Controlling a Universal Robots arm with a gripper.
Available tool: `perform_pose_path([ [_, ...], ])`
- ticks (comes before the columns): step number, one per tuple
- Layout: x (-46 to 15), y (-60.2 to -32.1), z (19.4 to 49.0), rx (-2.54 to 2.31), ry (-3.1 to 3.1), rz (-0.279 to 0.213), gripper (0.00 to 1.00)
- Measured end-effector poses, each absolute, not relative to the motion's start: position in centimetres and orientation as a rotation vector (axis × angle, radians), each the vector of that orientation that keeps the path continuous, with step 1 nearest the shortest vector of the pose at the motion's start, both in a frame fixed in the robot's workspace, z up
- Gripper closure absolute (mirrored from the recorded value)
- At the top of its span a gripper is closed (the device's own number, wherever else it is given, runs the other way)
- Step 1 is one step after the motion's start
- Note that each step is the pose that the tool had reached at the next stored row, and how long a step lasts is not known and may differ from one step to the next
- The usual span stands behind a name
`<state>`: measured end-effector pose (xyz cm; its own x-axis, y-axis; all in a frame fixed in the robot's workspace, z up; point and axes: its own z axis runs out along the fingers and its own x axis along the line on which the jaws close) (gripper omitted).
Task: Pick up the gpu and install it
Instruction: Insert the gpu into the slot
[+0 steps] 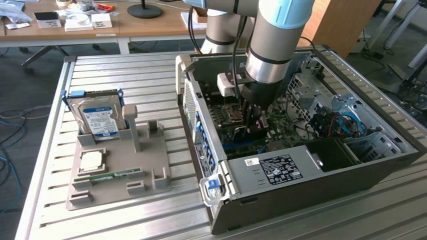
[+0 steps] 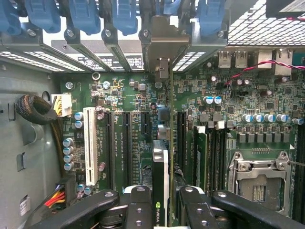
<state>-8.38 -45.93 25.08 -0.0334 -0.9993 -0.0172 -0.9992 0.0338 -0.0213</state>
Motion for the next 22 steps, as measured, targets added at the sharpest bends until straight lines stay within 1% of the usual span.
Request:
perform_pose_path([
  [22,-8.41,-46.00,25.04,-2.165,2.239,-0.005,0.73],
])
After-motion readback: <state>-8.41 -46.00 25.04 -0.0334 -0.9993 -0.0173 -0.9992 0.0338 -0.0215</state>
